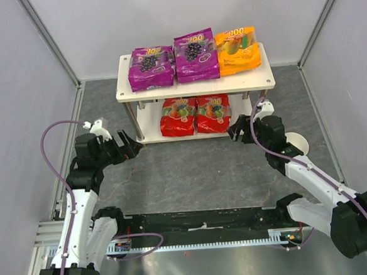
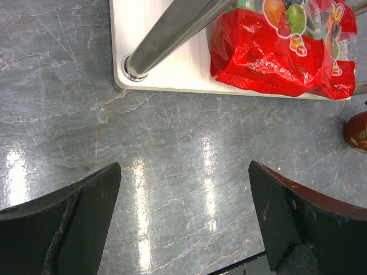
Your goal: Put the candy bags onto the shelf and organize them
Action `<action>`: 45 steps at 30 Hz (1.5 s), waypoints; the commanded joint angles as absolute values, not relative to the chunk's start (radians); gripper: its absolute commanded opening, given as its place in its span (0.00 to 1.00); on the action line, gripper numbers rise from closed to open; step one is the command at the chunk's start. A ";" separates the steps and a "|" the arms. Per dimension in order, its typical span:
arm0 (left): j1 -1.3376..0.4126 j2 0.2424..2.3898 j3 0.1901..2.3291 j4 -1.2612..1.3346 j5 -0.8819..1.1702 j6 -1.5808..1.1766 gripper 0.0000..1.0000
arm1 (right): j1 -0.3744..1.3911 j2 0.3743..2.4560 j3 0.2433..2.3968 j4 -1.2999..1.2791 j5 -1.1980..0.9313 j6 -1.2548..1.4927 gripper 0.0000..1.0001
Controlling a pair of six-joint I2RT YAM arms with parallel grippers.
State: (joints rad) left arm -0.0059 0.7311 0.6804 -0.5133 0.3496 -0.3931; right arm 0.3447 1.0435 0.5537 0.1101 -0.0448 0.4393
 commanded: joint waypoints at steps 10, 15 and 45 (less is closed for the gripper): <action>-0.002 0.726 0.684 -0.471 0.376 -0.414 0.99 | 0.342 0.697 0.575 -0.274 -0.130 0.454 0.87; -0.002 0.729 0.683 -0.472 0.373 -0.416 0.99 | 0.342 0.568 0.609 -0.435 -0.034 0.454 0.98; -0.002 0.739 0.692 -0.485 0.348 -0.411 1.00 | 0.344 0.278 0.653 -0.640 0.219 0.620 0.98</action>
